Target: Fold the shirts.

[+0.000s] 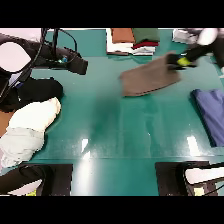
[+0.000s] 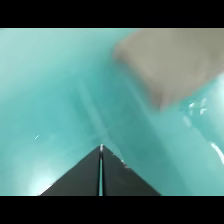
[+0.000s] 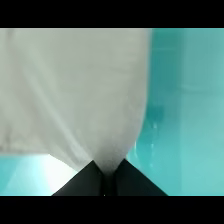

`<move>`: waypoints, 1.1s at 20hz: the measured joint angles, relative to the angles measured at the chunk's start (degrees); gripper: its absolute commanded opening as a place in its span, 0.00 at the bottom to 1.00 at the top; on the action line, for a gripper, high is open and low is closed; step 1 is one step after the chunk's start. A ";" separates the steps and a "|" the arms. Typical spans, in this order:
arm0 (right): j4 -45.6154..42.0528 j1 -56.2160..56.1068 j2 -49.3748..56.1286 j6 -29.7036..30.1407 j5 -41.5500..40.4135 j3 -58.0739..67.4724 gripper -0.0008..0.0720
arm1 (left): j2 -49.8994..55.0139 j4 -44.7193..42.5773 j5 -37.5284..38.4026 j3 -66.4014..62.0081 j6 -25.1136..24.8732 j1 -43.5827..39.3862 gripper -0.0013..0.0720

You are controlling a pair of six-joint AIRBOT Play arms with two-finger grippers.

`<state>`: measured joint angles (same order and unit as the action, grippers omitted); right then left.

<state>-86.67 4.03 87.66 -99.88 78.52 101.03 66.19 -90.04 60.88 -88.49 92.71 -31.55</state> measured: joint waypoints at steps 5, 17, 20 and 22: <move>-1.16 18.12 -3.32 1.05 2.80 0.24 0.04 | 0.00 0.48 -0.39 0.00 1.09 -0.72 0.05; 2.40 32.65 -9.27 0.46 1.62 1.40 0.04 | 0.00 0.61 -0.37 0.00 1.90 -0.87 0.05; 2.45 32.98 -11.23 0.07 2.45 3.30 0.04 | 0.00 0.66 -0.13 0.00 1.90 -0.87 0.05; 2.27 33.51 -11.93 -0.02 4.83 4.26 0.04 | -0.02 0.68 0.24 0.00 1.88 -0.87 0.05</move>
<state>-84.40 37.54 75.72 -99.90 83.35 105.30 66.17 -89.36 61.12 -88.49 94.59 -32.42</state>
